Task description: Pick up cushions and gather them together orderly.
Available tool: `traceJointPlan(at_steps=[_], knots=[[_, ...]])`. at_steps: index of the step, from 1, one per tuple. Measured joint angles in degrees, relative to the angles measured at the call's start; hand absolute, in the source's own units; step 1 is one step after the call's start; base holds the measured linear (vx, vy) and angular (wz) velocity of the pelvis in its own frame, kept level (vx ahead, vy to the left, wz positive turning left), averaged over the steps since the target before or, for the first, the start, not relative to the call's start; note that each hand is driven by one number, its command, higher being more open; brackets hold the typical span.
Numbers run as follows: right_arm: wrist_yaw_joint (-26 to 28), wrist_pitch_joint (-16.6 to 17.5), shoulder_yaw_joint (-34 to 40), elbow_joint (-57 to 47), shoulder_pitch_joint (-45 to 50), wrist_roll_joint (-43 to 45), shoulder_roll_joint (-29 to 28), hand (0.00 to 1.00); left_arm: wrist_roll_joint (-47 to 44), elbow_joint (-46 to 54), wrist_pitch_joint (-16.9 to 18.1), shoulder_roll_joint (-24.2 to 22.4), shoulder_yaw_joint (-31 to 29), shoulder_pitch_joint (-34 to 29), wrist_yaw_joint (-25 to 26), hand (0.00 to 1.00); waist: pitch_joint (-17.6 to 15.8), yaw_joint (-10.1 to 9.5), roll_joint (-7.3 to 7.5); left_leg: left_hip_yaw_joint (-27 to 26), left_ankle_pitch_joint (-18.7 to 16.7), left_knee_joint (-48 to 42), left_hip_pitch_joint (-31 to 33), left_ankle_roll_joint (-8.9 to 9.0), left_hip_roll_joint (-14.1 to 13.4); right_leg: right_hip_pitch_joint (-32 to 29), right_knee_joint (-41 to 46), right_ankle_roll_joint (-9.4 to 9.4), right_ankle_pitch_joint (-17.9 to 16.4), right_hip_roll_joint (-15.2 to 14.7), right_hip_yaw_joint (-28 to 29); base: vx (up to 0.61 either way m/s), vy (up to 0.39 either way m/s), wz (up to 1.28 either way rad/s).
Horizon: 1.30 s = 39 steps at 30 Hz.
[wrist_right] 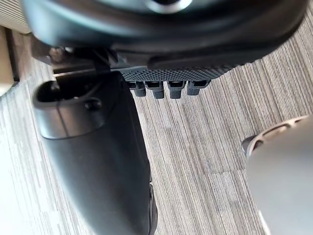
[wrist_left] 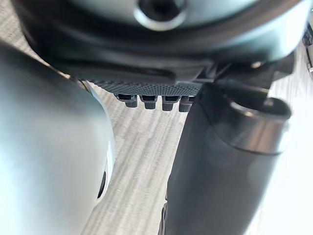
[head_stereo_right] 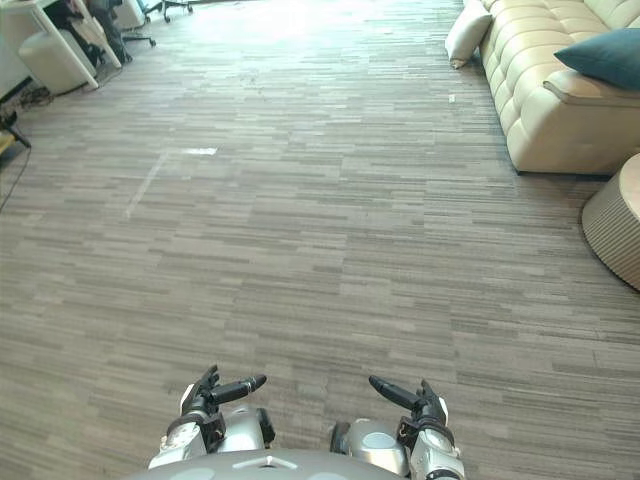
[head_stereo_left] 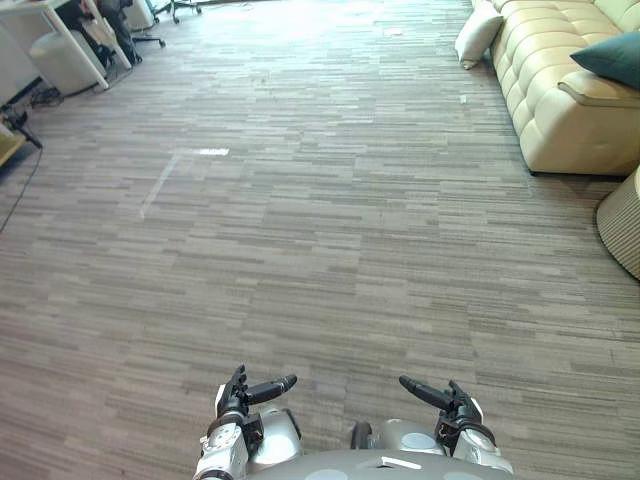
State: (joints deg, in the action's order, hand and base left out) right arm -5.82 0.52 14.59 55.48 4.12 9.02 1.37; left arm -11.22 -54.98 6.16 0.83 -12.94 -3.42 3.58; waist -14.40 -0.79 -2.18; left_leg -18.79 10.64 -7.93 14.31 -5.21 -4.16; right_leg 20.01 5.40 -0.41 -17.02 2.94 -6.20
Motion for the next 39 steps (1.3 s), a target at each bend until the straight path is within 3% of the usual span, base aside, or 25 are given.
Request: traceJointPlan(at_steps=[1,3,4,6,7,10,11,12,14,15,16,17,18,20,22,23,25,27,29,32,33,34,35,37,39], knots=[[0.0,0.1,0.4,0.1,0.2,0.0,-1.9,1.00,0.2,-0.5,-0.5,1.7,0.1,1.2,0.1,1.00,0.8,-0.22,3.59,-2.3,-5.5,-2.6,-0.6,0.60,2.0,-1.6,5.4,-1.53,-1.3,-3.6,0.1,0.58,0.134,-0.32],[0.2,0.1,1.6,0.2,0.7,0.1,-3.2,1.00,0.2,-0.6,-0.6,2.1,0.3,1.2,0.2,1.00,1.0,-0.94,4.98,-5.0,-8.4,-3.9,-3.5,0.64,2.4,-6.4,20.3,-2.85,-1.8,-6.5,0.0,0.51,0.157,-0.34],[0.3,0.3,2.1,-0.2,0.8,0.0,-3.9,1.00,0.3,-1.3,-0.8,3.5,0.6,0.7,0.4,1.00,1.6,-0.87,6.91,-5.9,-13.3,-5.5,-7.6,1.44,4.4,-15.0,43.2,-3.80,3.8,-12.3,-1.1,0.49,0.197,-0.39],[0.7,0.3,1.6,-0.4,0.4,-0.1,-3.7,1.00,0.5,-2.9,-1.2,4.0,2.0,1.1,0.6,1.00,2.1,0.21,7.31,-5.6,-16.4,-5.5,-11.6,1.69,5.8,-19.4,53.1,-3.15,4.4,-16.2,-3.4,0.43,0.165,-0.08],[1.1,0.3,1.1,-0.6,0.4,-0.1,-3.0,1.00,0.5,-3.6,-1.2,4.0,3.1,1.3,0.9,1.00,2.0,0.63,6.15,-5.2,-17.6,-4.9,-13.7,1.90,5.9,-21.3,54.8,-2.25,3.7,-17.3,-5.2,0.55,0.184,0.12],[1.4,0.9,0.4,-0.5,-1.1,-0.1,-1.2,1.00,0.4,-5.4,-1.3,3.7,6.4,1.9,0.9,1.00,1.7,1.98,4.05,-3.4,-18.0,0.6,-22.0,1.73,5.5,-29.1,48.9,-1.41,-0.5,-17.3,-10.6,0.64,0.115,0.25],[1.5,1.1,0.3,-0.5,-1.8,0.0,-0.8,1.00,0.5,-5.7,-1.3,3.8,7.7,2.2,0.9,1.00,1.4,2.51,3.54,-2.5,-18.0,1.6,-23.4,1.75,4.7,-31.6,41.7,-1.48,-0.8,-15.5,-11.6,0.51,-0.010,0.41],[1.5,1.1,0.2,-0.5,-2.4,0.0,-0.7,1.00,0.5,-5.9,-1.3,3.7,8.2,2.4,0.7,1.00,1.2,3.07,3.35,-2.0,-18.1,2.8,-24.8,1.89,4.1,-34.1,32.3,-1.64,0.1,-13.6,-12.1,0.50,-0.063,0.53],[1.5,1.0,0.3,-0.5,-2.8,0.1,-0.5,1.00,0.5,-6.1,-1.4,3.8,8.2,2.4,0.2,1.00,0.9,3.89,3.46,-1.1,-19.3,4.8,-27.7,3.96,3.5,-35.7,19.0,-1.21,6.0,-10.7,-11.4,0.52,-0.121,0.44],[1.5,1.0,0.2,-0.2,-2.7,0.1,-0.6,1.00,0.7,-6.5,-1.4,4.1,8.1,1.9,0.1,1.00,0.8,4.27,4.04,-0.4,-20.4,5.7,-29.7,5.76,3.6,-35.5,15.2,0.27,14.9,-9.4,-8.9,0.63,-0.216,0.26],[1.6,1.1,0.6,0.6,-3.1,0.0,0.4,1.00,0.7,-7.1,-1.4,3.6,7.9,2.0,-0.1,1.00,0.9,3.79,3.24,0.5,-21.4,6.0,-32.0,7.52,2.5,-36.0,19.5,4.68,15.1,-8.4,-7.8,0.63,-0.258,0.22],[1.6,1.2,0.7,0.5,-3.1,0.0,0.2,1.00,1.2,-7.2,-1.4,3.1,7.1,2.0,-0.5,1.00,0.9,3.84,3.02,0.6,-21.6,3.9,-32.1,7.90,2.1,-36.3,22.2,4.56,11.2,-8.8,-8.0,0.44,-0.205,0.08],[1.6,1.2,0.8,0.4,-3.1,0.1,0.2,1.00,1.3,-7.2,-1.4,3.0,6.9,2.0,-0.5,1.00,0.8,4.07,2.83,0.6,-21.8,2.6,-31.9,8.30,1.9,-36.1,23.0,4.57,10.2,-8.9,-8.1,0.44,-0.248,0.19],[1.5,0.8,2.2,-0.3,-2.5,0.1,0.0,1.00,1.9,-6.7,-1.7,2.1,4.4,1.9,-0.6,1.00,0.8,4.46,1.89,1.8,-23.6,-18.3,-25.0,11.52,-3.4,-31.7,22.8,4.97,5.9,-7.6,-9.3,0.52,-0.309,0.23],[1.5,0.6,1.7,-1.4,-1.4,0.0,0.1,1.00,1.9,-3.9,-1.6,1.1,0.6,0.1,-0.6,1.00,0.3,3.80,0.67,4.5,-22.3,-42.1,-16.8,13.33,-10.1,-25.6,20.0,5.32,3.6,-3.6,-9.6,0.43,-0.257,-0.08],[1.4,0.5,1.6,-1.6,-1.1,0.1,-0.2,1.00,1.5,-2.5,-1.7,1.0,-0.2,-0.7,-0.6,1.00,0.0,3.51,0.48,4.7,-22.9,-49.2,-13.5,12.83,-12.4,-22.3,18.9,5.58,2.5,-2.4,-9.6,0.40,-0.200,-0.18],[1.4,0.5,1.6,-1.6,-0.2,0.1,-0.5,1.00,1.5,-0.8,-1.4,0.9,-0.2,-0.7,-0.5,1.00,0.3,2.56,1.47,3.6,-24.4,-48.9,-7.6,11.75,-12.3,-17.0,15.7,5.45,1.4,-2.2,-9.6,0.45,-0.171,-0.12],[1.4,0.4,1.6,-1.4,-0.2,0.1,-0.7,1.00,1.4,-0.1,-1.1,0.9,-0.4,-0.5,-0.5,1.00,0.2,1.86,1.76,3.0,-25.1,-40.0,-3.7,10.67,-10.4,-13.7,12.4,5.38,1.5,-2.1,-8.9,0.35,-0.086,-0.24],[1.2,0.1,1.6,-0.6,-0.4,0.1,-1.0,1.00,0.4,0.5,-1.0,0.4,-1.3,-0.2,-0.2,1.00,0.2,0.72,1.99,5.4,-24.3,-23.3,-1.3,10.77,-6.6,-11.1,9.6,4.89,1.4,-2.2,-6.7,0.40,0.001,-0.46],[0.4,0.0,1.6,-0.5,-0.3,0.1,-1.4,1.00,-0.7,0.7,-0.8,0.1,-2.0,-0.2,0.3,1.00,0.0,0.52,2.17,9.0,-18.9,-10.1,0.3,11.06,-3.4,-7.4,7.1,2.13,-0.4,-2.8,-2.9,0.57,0.112,-0.67],[0.3,0.0,1.6,-0.6,-0.1,0.1,-1.4,1.00,-0.8,0.7,-0.7,0.0,-2.0,-0.2,0.4,1.00,0.2,0.33,2.07,8.8,-18.0,-10.1,0.6,10.42,-3.5,-6.2,6.7,1.42,-1.4,-3.0,-1.9,0.66,0.206,-1.02],[0.2,0.0,1.5,-0.8,0.9,0.1,-1.5,1.00,-0.8,0.7,-0.7,0.0,-2.1,-0.2,0.4,1.00,0.8,-0.52,2.26,8.8,-14.6,-13.6,1.3,7.87,-3.2,-4.6,7.2,0.21,-3.6,-3.7,0.1,0.60,0.220,-0.95],[0.2,-0.1,1.4,-0.8,1.8,0.1,-2.0,1.00,-0.7,0.3,-0.7,0.6,-2.1,-0.4,0.3,1.00,2.5,-0.81,3.01,7.9,-14.5,-17.6,1.7,7.35,-2.5,-5.2,10.4,-2.41,-5.4,-5.7,1.2,0.61,0.237,-0.75],[0.2,-0.2,1.7,-1.1,2.2,0.1,-2.8,1.00,-0.4,-0.5,-0.6,1.7,-1.9,-0.1,0.3,1.00,3.7,-0.68,5.18,6.1,-17.9,-18.4,0.6,6.62,-1.0,-9.7,21.2,-3.36,-5.7,-8.9,1.5,0.60,0.246,-0.35],[0.3,-0.2,1.7,-1.5,2.2,0.1,-3.9,1.00,-0.4,-1.1,-0.8,2.9,-1.9,-0.1,0.5,1.00,3.8,-0.64,7.40,4.4,-20.8,-18.1,-2.6,5.61,0.8,-15.6,36.5,-4.39,-2.1,-12.4,1.5,0.62,0.248,-0.25]])
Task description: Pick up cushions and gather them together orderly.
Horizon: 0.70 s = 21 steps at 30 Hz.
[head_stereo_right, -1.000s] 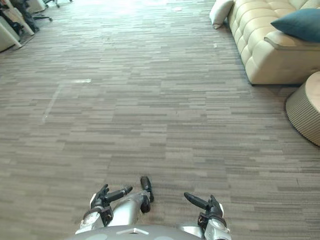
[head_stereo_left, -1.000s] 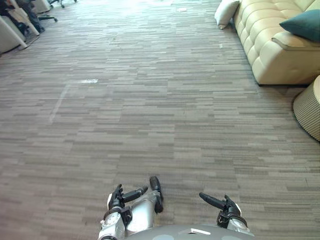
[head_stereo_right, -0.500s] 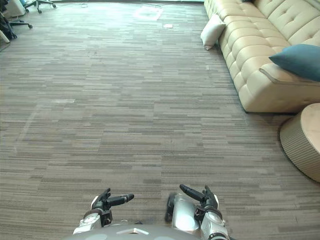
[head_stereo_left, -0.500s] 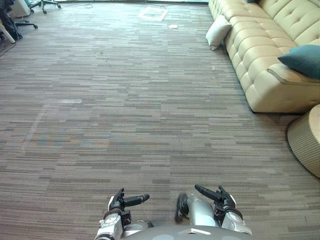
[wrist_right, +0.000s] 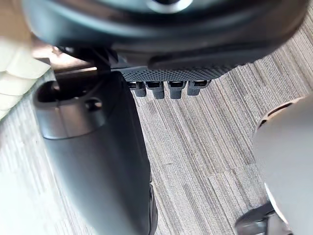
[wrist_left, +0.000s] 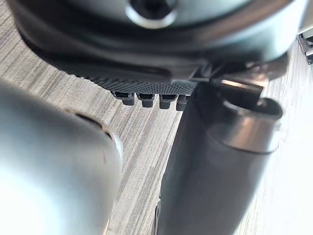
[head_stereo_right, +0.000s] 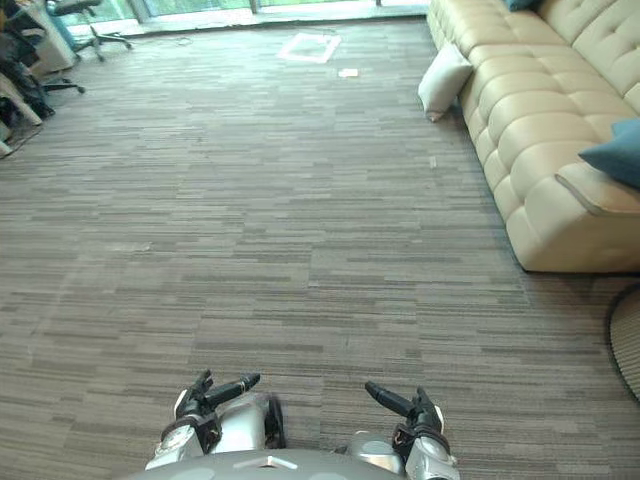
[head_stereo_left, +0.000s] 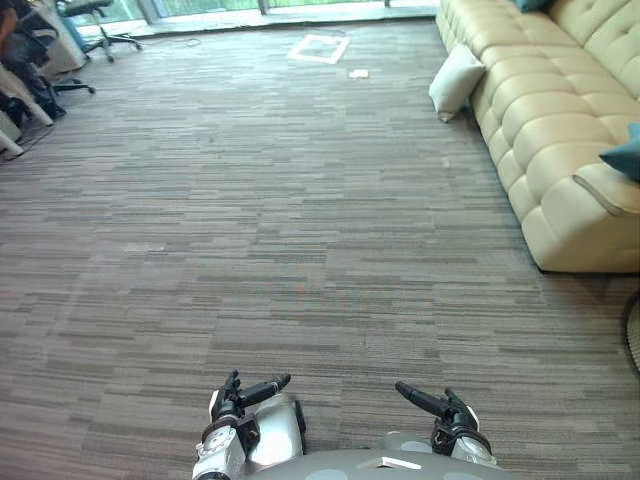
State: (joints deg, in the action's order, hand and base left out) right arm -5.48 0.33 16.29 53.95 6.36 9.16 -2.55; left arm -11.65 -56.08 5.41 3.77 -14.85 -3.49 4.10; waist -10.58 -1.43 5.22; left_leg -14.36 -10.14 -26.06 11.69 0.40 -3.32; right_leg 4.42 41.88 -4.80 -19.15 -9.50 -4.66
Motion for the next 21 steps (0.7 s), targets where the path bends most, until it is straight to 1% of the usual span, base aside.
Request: traceJointPlan(at_steps=[1,2,3,4,5,7,8,9,10,11,12,13,14,15,16,17,18,19,20,21], knots=[[0.0,0.0,0.0,-0.5,-0.1,0.0,-0.2,1.00,0.0,-0.7,-0.4,0.4,0.2,0.3,0.3,1.00,-0.2,0.10,0.18,-0.4,-1.8,0.2,-2.6,-0.37,0.6,-3.2,8.7,0.58,5.3,-2.2,-0.2,0.67,0.232,-0.21],[0.6,0.0,-0.4,-0.8,-0.4,-0.1,0.3,1.00,0.2,-1.7,-0.8,0.4,0.9,0.2,1.0,1.00,-0.4,0.50,-0.37,-0.6,-3.9,1.9,-8.7,-1.16,1.3,-7.4,19.5,1.48,5.3,-5.7,-2.7,0.45,0.149,-0.15],[0.6,0.0,-0.5,-0.9,-0.4,-0.1,0.4,1.00,0.2,-1.7,-0.8,0.3,1.1,0.1,1.0,1.00,-0.5,0.56,-0.57,-0.6,-3.9,2.2,-9.2,-1.21,1.3,-7.7,20.0,1.65,5.2,-5.8,-2.9,0.63,0.162,-0.13],[1.1,0.6,-1.2,-1.3,-0.5,-0.1,1.1,1.00,0.4,-1.7,-0.8,0.3,2.8,0.0,1.1,1.00,-0.5,0.91,-1.35,-0.2,-4.1,6.6,-14.6,-1.23,1.2,-11.2,21.7,3.18,4.1,-6.0,-4.8,0.40,0.060,0.05],[1.1,1.1,-1.6,-1.1,-0.8,-0.1,1.7,1.00,0.5,-2.2,-0.8,0.4,4.6,-0.1,0.9,1.00,-0.6,1.56,-2.14,0.0,-4.0,10.8,-18.7,-0.98,0.7,-13.8,19.0,3.79,2.8,-5.0,-6.3,0.59,0.055,0.07],[1.1,1.2,-1.8,-1.0,-1.5,-0.1,2.3,1.00,0.6,-3.1,-0.8,0.5,5.8,0.2,0.7,1.00,-0.7,2.13,-2.87,0.0,-3.9,13.4,-21.6,-0.84,-0.2,-17.0,14.2,3.75,1.6,-3.3,-7.5,0.44,-0.031,0.05],[1.1,1.4,-1.7,-1.1,-2.1,-0.1,2.7,1.00,0.9,-4.1,-0.9,0.3,6.3,0.8,0.6,1.00,-1.0,2.62,-3.37,-0.1,-3.9,15.9,-24.3,-0.86,-1.1,-20.8,7.3,3.83,1.4,-1.3,-9.0,0.38,-0.072,0.02],[1.1,1.5,-1.7,-1.2,-2.4,0.0,2.9,1.00,0.9,-4.2,-1.0,0.2,6.4,1.0,0.6,1.00,-1.2,2.94,-3.54,-0.1,-3.9,17.1,-25.4,-0.90,-1.6,-22.8,3.8,3.62,1.7,-0.2,-9.2,0.48,-0.131,0.15],[1.1,1.6,-1.6,-1.7,-2.8,0.1,3.0,1.00,1.1,-4.5,-1.0,0.1,6.9,1.4,0.6,1.00,-1.5,3.56,-3.81,0.5,-4.1,19.0,-26.9,-0.62,-2.3,-25.2,-4.4,2.24,4.2,2.0,-8.7,0.60,-0.267,0.58],[1.1,1.5,-1.2,-1.6,-3.0,0.0,3.1,1.00,1.3,-5.3,-1.0,0.2,7.3,2.1,0.3,1.00,-2.1,4.60,-3.25,2.6,-4.7,20.7,-29.4,0.47,-2.2,-24.5,-11.3,4.12,13.4,3.5,-6.8,0.62,-0.302,0.71],[1.1,1.4,-0.8,-1.2,-3.3,-0.1,3.6,1.00,1.7,-5.9,-1.0,-0.3,7.3,2.8,0.1,1.00,-2.5,4.66,-4.06,3.7,-4.5,20.6,-30.4,0.73,-3.2,-23.8,-9.4,6.55,11.5,3.7,-7.7,0.53,-0.289,0.65],[1.0,1.3,-0.7,-1.3,-3.3,-0.1,3.9,1.00,2.4,-5.5,-0.9,-0.9,7.1,2.9,-0.2,1.00,-2.6,4.62,-4.54,4.1,-3.6,19.8,-30.5,1.89,-3.6,-23.7,-7.8,7.00,9.3,3.6,-7.9,0.56,-0.305,0.32],[1.1,1.1,0.1,-1.6,-3.3,0.0,4.0,1.00,3.3,-4.5,-0.7,-2.1,6.6,2.8,-0.5,1.00,-2.9,4.70,-5.00,4.2,-2.7,15.9,-30.3,3.45,-4.2,-22.8,-4.6,7.81,5.2,3.0,-8.5,0.55,-0.304,0.24],[1.1,1.0,0.4,-1.6,-3.3,0.0,4.1,1.00,3.4,-4.3,-0.7,-2.5,6.4,2.8,-0.4,1.00,-2.8,4.78,-5.64,4.4,-2.4,11.9,-29.1,4.55,-5.2,-21.6,-4.4,8.26,3.7,3.2,-9.4,0.63,-0.357,0.33],[1.0,0.9,0.4,-1.7,-3.1,-0.1,4.2,1.00,3.4,-4.0,-0.7,-3.0,6.0,2.8,-0.5,1.00,-2.6,4.97,-6.09,5.8,-2.0,4.0,-26.0,6.94,-6.5,-19.6,-5.3,8.26,2.5,3.6,-10.3,0.49,-0.271,0.44],[1.0,0.7,-0.1,-1.7,-2.9,-0.1,4.2,1.00,3.4,-2.6,-0.7,-3.8,4.9,2.7,-0.9,1.00,-2.7,4.99,-6.36,8.7,0.1,-9.9,-20.5,12.22,-7.9,-16.0,-7.5,8.47,1.7,4.5,-11.5,0.47,-0.255,0.39],[1.0,0.6,-0.4,-1.7,-2.8,-0.1,4.2,1.00,3.4,-1.5,-0.6,-4.2,4.2,2.5,-0.8,1.00,-2.8,4.75,-6.66,9.1,1.0,-17.0,-18.1,14.12,-8.9,-13.7,-9.3,8.49,1.7,5.4,-12.0,0.44,-0.204,0.23],[1.0,0.6,-2.5,-1.6,-2.8,-0.1,4.0,1.00,3.3,0.5,-0.5,-4.9,2.4,1.7,-0.8,1.00,-2.9,4.59,-6.97,6.7,1.3,-29.8,-13.1,14.11,-11.6,-8.5,-13.6,8.59,1.7,7.4,-12.7,0.41,-0.150,0.00],[1.1,0.6,-3.0,-1.6,-2.8,-0.1,3.8,1.00,3.3,0.9,-0.5,-5.0,2.0,1.6,-0.8,1.00,-3.0,4.43,-6.82,5.7,1.2,-32.0,-11.9,13.47,-12.4,-7.2,-14.6,8.67,1.6,7.8,-12.7,0.46,-0.143,-0.03],[1.1,0.6,-4.0,-1.7,-2.7,-0.1,3.8,1.00,3.2,1.8,-0.5,-5.1,1.8,1.5,-0.7,1.00,-3.0,4.11,-6.72,2.0,0.5,-36.3,-8.5,11.33,-14.1,-3.1,-18.1,8.75,1.5,8.7,-12.6,0.44,-0.118,-0.03]])
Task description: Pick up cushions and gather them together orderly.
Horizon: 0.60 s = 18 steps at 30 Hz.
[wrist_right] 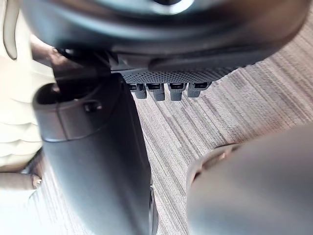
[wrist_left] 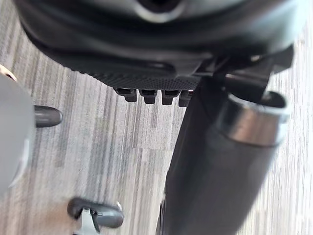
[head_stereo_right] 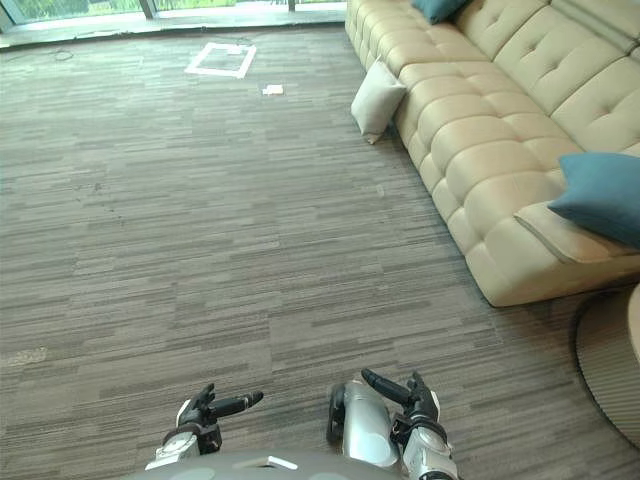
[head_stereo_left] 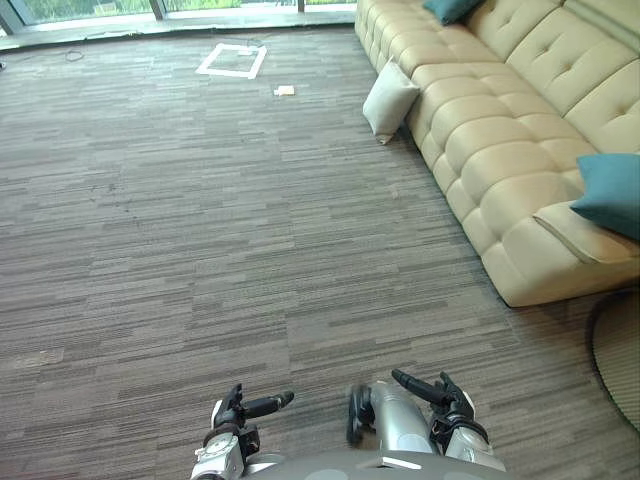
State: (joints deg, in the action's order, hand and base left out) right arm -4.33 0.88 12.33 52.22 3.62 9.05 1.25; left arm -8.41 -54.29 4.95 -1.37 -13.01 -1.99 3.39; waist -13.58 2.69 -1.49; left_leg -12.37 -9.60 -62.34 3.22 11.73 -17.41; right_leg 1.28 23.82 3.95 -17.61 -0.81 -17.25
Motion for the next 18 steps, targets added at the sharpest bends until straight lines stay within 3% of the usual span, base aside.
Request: traceJointPlan(at_steps=[1,3,5,6,7,8,9,10,11,12,13,15,16,17,18], knots=[[-0.1,-0.2,0.0,0.0,0.0,0.0,-0.1,1.00,-0.1,0.7,0.0,-0.1,0.0,0.0,0.0,1.00,0.0,-0.22,0.04,-2.6,-0.9,0.1,2.8,-1.73,-0.6,2.8,-2.6,-0.03,0.0,0.3,0.0,0.36,-0.083,-0.05],[-0.2,-0.5,0.5,0.7,0.2,0.0,-0.1,1.00,-0.1,1.8,1.3,-0.5,0.1,0.2,-0.1,1.00,-0.1,-1.55,0.10,-7.9,-3.2,9.9,7.5,-5.41,0.1,8.3,-7.5,-0.65,0.3,0.2,0.4,0.36,-0.042,-0.14],[-0.3,-0.9,0.6,1.3,0.1,0.0,-0.2,1.00,-0.1,2.4,1.5,-0.9,0.1,0.7,-0.2,1.00,-0.3,-2.45,0.49,-8.8,-3.5,21.3,9.4,-6.26,2.6,11.9,-9.8,-1.55,0.1,-0.3,0.8,0.45,0.053,-0.18],[-0.5,-0.9,0.6,1.3,0.1,0.0,-0.7,1.00,-0.1,3.0,1.7,-1.1,0.1,0.8,-0.2,1.00,-0.7,-2.60,1.09,-8.5,-2.2,31.2,10.4,-6.67,5.4,14.3,-11.0,-2.99,-0.8,-1.3,0.9,0.53,0.110,-0.14],[-0.6,-0.8,0.6,1.4,0.1,0.0,-0.8,1.00,-0.1,3.0,1.9,-1.2,0.1,0.8,-0.3,1.00,-0.7,-2.59,1.20,-8.0,-0.7,35.2,10.7,-6.97,6.7,15.2,-11.5,-3.57,-1.1,-1.6,1.0,0.47,0.145,-0.17],[-0.8,-0.8,0.5,1.6,0.1,0.0,-0.8,1.00,-0.2,2.9,2.0,-1.4,0.3,1.0,-0.3,1.00,-0.7,-2.60,1.14,-7.1,3.3,43.6,11.6,-7.95,8.8,17.1,-12.6,-5.19,-2.0,-1.9,1.6,0.41,0.141,-0.16],[-0.8,-0.8,0.5,1.7,0.1,0.0,-0.7,1.00,-0.4,2.9,2.0,-1.4,0.3,1.0,-0.3,1.00,-0.7,-2.62,1.13,-7.1,5.0,45.3,11.7,-8.64,9.2,17.8,-13.1,-5.69,-2.3,-1.9,2.0,0.56,0.197,-0.46],[-0.9,-0.8,0.5,2.8,-0.3,0.0,-0.8,1.00,-0.6,2.7,1.9,-0.9,0.3,1.2,-0.2,1.00,-0.6,-3.31,1.38,-5.9,13.6,45.3,11.5,-11.99,10.1,19.4,-13.7,-6.75,-2.9,-2.4,4.3,0.60,0.209,-0.40],[-1.1,-0.6,0.5,3.2,-0.4,0.0,-1.5,1.00,-0.6,1.9,1.7,0.1,0.5,1.9,-0.1,1.00,0.0,-3.12,2.93,-6.3,12.6,44.6,11.5,-12.57,11.7,19.5,-13.2,-6.78,-2.9,-4.2,5.7,0.62,0.209,-0.29],[-1.0,-0.6,0.6,3.6,-0.2,0.0,-1.9,1.00,-0.6,1.5,1.3,0.7,0.5,2.5,-0.1,1.00,0.3,-3.10,3.81,-6.1,11.0,42.8,12.0,-13.94,12.5,18.5,-11.5,-8.05,-2.1,-5.8,6.8,0.61,0.220,0.15],[-0.9,-0.8,1.2,3.9,0.4,0.1,-2.3,1.00,-0.6,1.2,0.9,1.5,0.5,2.7,0.0,1.00,0.6,-3.13,4.53,-6.0,7.7,39.7,12.4,-14.16,13.4,17.4,-7.4,-9.88,-1.0,-7.2,8.5,0.60,0.230,0.21],[-0.9,-0.9,3.1,4.0,0.5,0.0,-3.1,1.00,-0.6,0.1,0.7,2.3,0.6,2.7,0.1,1.00,0.9,-3.15,5.11,-6.2,3.6,37.1,10.8,-14.25,14.5,15.4,1.6,-10.39,0.4,-8.8,9.5,0.58,0.227,0.08],[-0.8,-0.9,3.4,4.0,0.4,0.0,-3.1,1.00,-0.6,-1.0,0.6,2.9,0.7,2.8,0.3,1.00,0.9,-3.04,5.51,-6.5,1.3,37.1,8.5,-14.28,15.5,11.8,12.1,-9.62,3.5,-10.6,10.0,0.55,0.202,0.01],[-0.5,-0.8,3.3,4.1,0.0,-0.1,-2.8,1.00,-0.6,-2.7,0.2,3.7,1.0,2.7,0.6,1.00,0.8,-2.42,5.59,-6.1,-1.3,38.4,4.0,-14.39,16.4,6.1,27.1,-9.31,11.3,-13.4,9.9,0.54,0.188,0.00],[-0.4,-0.7,3.2,4.0,-0.1,-0.1,-2.6,1.00,-0.6,-3.4,0.0,4.0,1.1,2.6,0.7,1.00,0.8,-2.41,5.57,-6.1,-2.0,38.8,2.5,-14.35,16.6,4.4,31.1,-8.81,10.7,-14.3,9.6,0.65,0.175,-0.07]])
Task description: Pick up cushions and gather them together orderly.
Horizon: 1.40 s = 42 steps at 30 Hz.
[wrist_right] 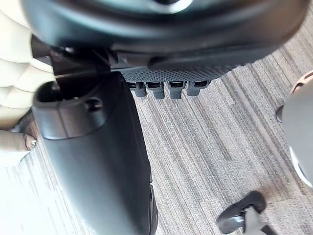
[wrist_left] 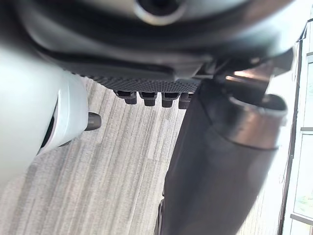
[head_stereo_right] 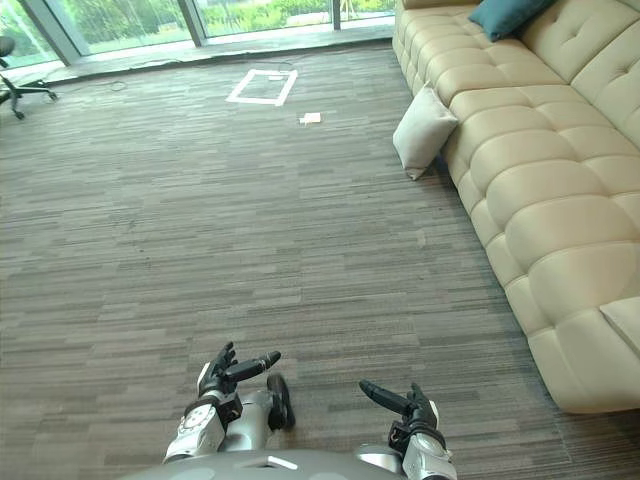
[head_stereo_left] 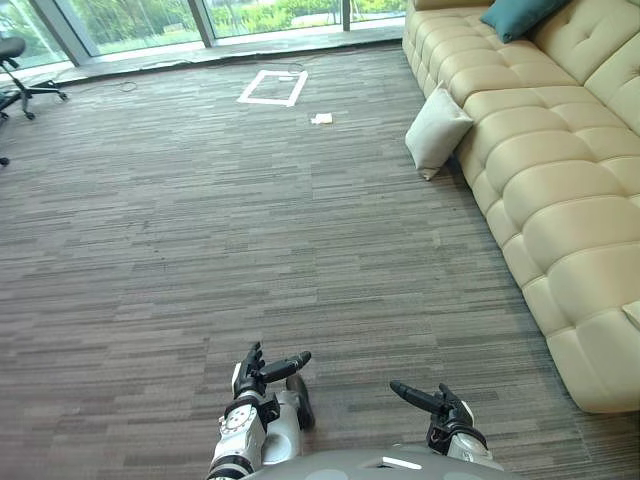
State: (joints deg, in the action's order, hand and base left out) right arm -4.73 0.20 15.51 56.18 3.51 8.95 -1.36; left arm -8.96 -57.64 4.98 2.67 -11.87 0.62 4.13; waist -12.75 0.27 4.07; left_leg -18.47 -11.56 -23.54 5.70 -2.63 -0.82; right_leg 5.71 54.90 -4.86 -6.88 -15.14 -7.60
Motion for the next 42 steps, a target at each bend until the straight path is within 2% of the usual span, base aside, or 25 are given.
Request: traceJointPlan(at_steps=[1,3,6,8,9,10,11,12,14,15,16,18,20,22,25,26,28,30,31,32,34,36,37,40,42], knots=[[0.4,0.2,-0.6,-0.2,0.0,0.0,0.8,1.00,0.0,-0.9,-0.4,0.6,0.5,-0.5,0.6,1.00,-0.1,0.08,-0.26,0.1,-1.5,2.2,-4.8,0.16,0.1,-4.6,7.2,1.69,-2.4,-1.5,-1.4,0.54,0.112,-0.12],[0.4,0.7,-1.1,-0.4,-0.2,0.1,1.4,1.00,0.0,-1.7,-0.5,1.3,1.7,-1.7,0.7,1.00,-0.2,0.29,-1.32,0.5,-1.8,6.4,-10.3,0.68,0.0,-9.3,9.2,3.54,-5.9,-1.5,-3.7,0.48,0.048,0.03],[0.4,1.5,-1.4,-1.0,-1.0,0.1,2.9,1.00,0.0,-4.1,-0.8,2.0,4.9,-2.1,0.5,1.00,-0.6,1.62,-2.52,1.9,-1.6,13.2,-18.8,0.94,-2.8,-20.3,-4.6,4.94,-10.8,3.5,-6.7,0.56,-0.092,0.33],[0.4,1.7,-1.4,-1.6,-1.7,0.1,3.1,1.00,0.0,-4.6,-0.8,2.1,4.9,-2.3,0.4,1.00,-0.7,2.37,-2.38,2.4,-1.9,16.4,-21.8,1.59,-4.0,-25.0,-19.7,2.70,-7.2,6.4,-6.0,0.59,-0.220,0.47],[0.5,1.7,-1.3,-1.4,-1.5,0.1,3.2,1.00,0.1,-4.6,-0.8,2.4,4.9,-2.6,0.2,1.00,-0.8,3.09,-1.80,3.6,-2.8,17.9,-24.1,3.61,-3.8,-25.5,-26.7,2.72,1.0,7.1,-4.9,0.58,-0.295,0.59],[0.5,1.5,-1.0,-0.9,-1.2,0.1,3.6,1.00,0.3,-5.1,-0.8,2.3,4.7,-2.8,0.1,1.00,-0.7,3.26,-2.12,4.8,-3.2,18.4,-26.1,4.50,-4.7,-24.7,-24.8,7.24,3.3,7.7,-4.8,0.59,-0.308,0.41],[0.4,1.2,-0.8,-0.7,-1.1,0.0,4.3,1.00,0.5,-5.0,-0.8,1.6,4.3,-2.8,0.2,1.00,-0.6,2.81,-3.19,4.9,-2.8,17.9,-26.4,5.17,-5.6,-24.8,-23.1,6.92,1.0,8.1,-5.0,0.74,-0.395,0.14],[0.3,1.1,0.2,-0.9,-1.1,0.0,4.6,1.00,0.7,-4.7,-0.7,0.3,3.6,-3.1,-0.2,1.00,-0.7,2.76,-4.05,4.9,-2.0,14.1,-26.0,6.74,-6.7,-24.7,-19.6,7.45,-3.3,8.3,-5.1,0.59,-0.323,0.07],[0.4,0.5,1.2,-1.9,-0.2,0.0,4.5,1.00,0.7,-4.3,-0.7,-0.1,1.7,-3.3,-0.5,1.00,-0.3,3.43,-5.23,6.7,-0.8,-1.1,-20.5,9.77,-10.2,-21.5,-19.4,8.23,-7.2,9.2,-6.8,0.50,-0.277,0.24],[0.3,0.4,1.3,-2.0,0.4,0.0,4.6,1.00,0.7,-3.1,-0.7,-0.4,0.3,-3.9,-0.7,1.00,-0.4,3.40,-5.61,9.9,0.9,-15.7,-15.4,13.38,-12.3,-17.4,-21.5,8.77,-8.1,10.7,-7.8,0.49,-0.247,0.13],[0.3,0.4,1.1,-2.1,0.8,0.0,4.6,1.00,0.6,-1.0,-0.7,-1.2,-1.4,-4.9,-0.7,1.00,-0.5,2.98,-5.84,10.1,1.9,-28.2,-11.4,14.95,-14.5,-13.0,-24.4,9.20,-8.7,12.6,-8.1,0.57,-0.239,0.00],[0.2,0.5,0.8,-2.2,1.1,0.0,4.3,1.00,0.6,0.7,-0.6,-1.6,-3.1,-5.8,-0.7,1.00,-0.5,2.75,-5.77,7.6,1.6,-37.6,-7.5,14.07,-16.9,-7.9,-27.8,9.40,-9.4,14.1,-8.1,0.43,-0.128,-0.12],[0.3,0.3,0.8,-2.5,1.3,0.1,3.6,1.00,0.6,2.7,-0.2,-1.6,-3.1,-6.3,-0.6,1.00,-0.2,2.52,-5.27,3.7,0.3,-39.3,-1.4,11.43,-17.6,-2.2,-32.3,9.14,-10.1,14.7,-7.7,0.42,-0.074,-0.08],[0.3,0.1,0.8,-1.9,1.2,0.1,3.4,1.00,0.2,3.0,0.1,-1.5,-3.1,-5.8,-0.6,1.00,-0.2,1.58,-5.14,0.1,-1.5,-32.5,2.3,9.21,-16.9,1.4,-35.6,8.82,-9.8,14.5,-6.8,0.40,-0.019,-0.25],[0.0,-0.5,1.2,-1.1,1.2,0.1,2.7,1.00,0.0,3.0,0.1,-1.6,-3.1,-4.7,-0.7,1.00,-0.6,0.01,-4.28,-1.2,-1.7,-11.7,5.6,8.16,-11.6,7.0,-39.1,7.76,-9.3,12.4,-5.3,0.45,0.104,-0.36],[-0.2,-0.4,1.2,-0.7,1.0,0.1,2.3,1.00,0.0,2.9,0.2,-1.3,-2.9,-4.6,-0.6,1.00,-0.7,-0.12,-3.64,0.2,1.6,-0.6,6.3,7.78,-8.3,9.5,-41.4,6.32,-9.6,11.2,-4.5,0.54,0.183,-0.40],[-0.4,-0.2,1.0,-0.1,0.9,0.1,2.2,1.00,-0.4,2.6,0.6,-1.3,-2.9,-4.6,-0.3,1.00,-0.5,-0.21,-4.08,2.2,6.1,8.1,7.9,7.55,-6.5,12.2,-44.2,3.86,-11.0,10.9,-2.7,0.55,0.234,-0.52],[-0.6,-0.2,1.1,0.6,1.1,0.1,1.8,1.00,-1.5,2.2,0.7,-1.0,-2.9,-4.5,-0.3,1.00,0.3,-0.75,-3.56,2.2,13.3,6.0,8.3,2.99,-6.0,13.8,-44.2,2.03,-12.2,9.9,-0.4,0.56,0.254,-0.51],[-0.6,-0.2,1.0,0.8,1.5,0.1,1.0,1.00,-1.8,2.1,0.6,-0.1,-2.6,-4.4,-0.3,1.00,1.4,-0.43,-1.92,2.0,11.5,3.5,8.9,2.05,-4.6,13.4,-42.1,1.85,-12.1,7.7,0.5,0.37,0.166,-0.20],[-0.6,-0.2,1.1,0.8,1.7,0.1,0.9,1.00,-1.8,2.0,0.6,0.0,-2.4,-4.4,-0.3,1.00,1.6,-0.37,-1.70,1.9,11.0,3.1,8.9,1.77,-4.5,13.1,-41.5,1.75,-12.0,7.3,0.6,0.71,0.348,-0.07],[-0.6,-0.2,1.5,0.9,1.8,0.1,-0.1,1.00,-2.0,1.3,0.7,1.4,-1.8,-4.0,-0.3,1.00,2.1,-0.27,0.40,0.5,4.5,-2.3,8.3,0.61,-2.7,7.0,-24.5,-0.05,-11.0,3.3,2.7,0.62,0.318,-0.07],[-0.3,0.2,1.3,0.7,1.1,0.1,-0.1,1.00,-2.3,-1.2,0.2,2.0,-1.7,-3.4,0.8,1.00,1.8,-0.02,0.78,-1.2,-0.6,-3.7,2.8,-0.09,-1.7,-1.0,-3.0,-1.61,-6.3,-0.7,4.2,0.53,0.238,-0.30],[-0.1,0.4,1.2,0.4,0.8,0.1,0.0,1.00,-2.3,-1.7,-0.2,2.0,-1.2,-3.5,1.0,1.00,1.6,-0.01,0.29,-1.7,-2.0,-2.8,-0.5,0.12,-1.6,-3.2,2.2,-1.17,-6.9,-2.2,2.7,0.69,0.239,-0.52],[-0.1,1.4,0.2,-0.7,0.6,-0.1,1.0,1.00,-2.3,-2.3,-0.3,2.2,2.1,-4.0,1.0,1.00,1.3,0.37,-1.40,-3.6,-3.8,5.0,-11.3,0.53,-1.9,-11.4,4.0,2.82,-10.1,-2.4,-2.6,0.44,0.086,-0.48],[0.1,1.3,-0.7,-0.2,-0.4,0.0,2.0,1.00,-2.2,-2.4,-0.4,2.1,3.9,-4.1,0.8,1.00,1.1,0.87,-1.97,-4.9,-3.4,9.1,-15.6,1.59,-2.9,-16.4,-2.5,3.27,-11.5,-0.2,-6.5,0.34,-0.023,-0.28]])
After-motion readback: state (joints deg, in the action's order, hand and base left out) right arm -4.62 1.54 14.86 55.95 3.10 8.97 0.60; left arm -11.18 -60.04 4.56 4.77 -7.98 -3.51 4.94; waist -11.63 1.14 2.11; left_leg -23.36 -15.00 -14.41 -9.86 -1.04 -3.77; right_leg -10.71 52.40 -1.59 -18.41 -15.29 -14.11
